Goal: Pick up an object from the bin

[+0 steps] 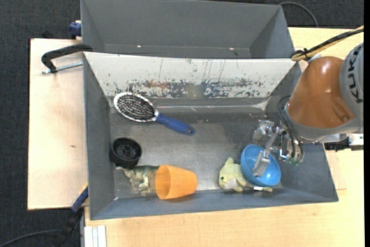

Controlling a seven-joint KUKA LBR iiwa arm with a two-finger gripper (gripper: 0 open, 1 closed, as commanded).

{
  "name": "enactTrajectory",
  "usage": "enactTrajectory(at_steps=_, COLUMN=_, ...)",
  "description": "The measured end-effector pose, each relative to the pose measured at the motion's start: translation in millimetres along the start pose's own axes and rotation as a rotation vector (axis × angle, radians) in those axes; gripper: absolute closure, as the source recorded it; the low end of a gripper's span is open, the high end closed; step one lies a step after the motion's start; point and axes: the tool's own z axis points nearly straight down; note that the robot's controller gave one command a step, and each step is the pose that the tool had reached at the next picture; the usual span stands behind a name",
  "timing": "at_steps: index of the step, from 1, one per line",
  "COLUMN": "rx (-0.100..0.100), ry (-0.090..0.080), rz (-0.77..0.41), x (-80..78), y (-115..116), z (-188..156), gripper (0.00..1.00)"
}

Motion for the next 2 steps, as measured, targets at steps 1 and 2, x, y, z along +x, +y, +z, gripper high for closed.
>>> enactTrajectory(at_steps=1, rx=0.001, ry=0.006, rz=0.234, x=9.0, y=11, z=1, gripper=0.00)
enactTrajectory(at_steps=2, rx=0.003, ry=0.007, rz=0.427, x=7.5, y=12, z=31, gripper=0.00)
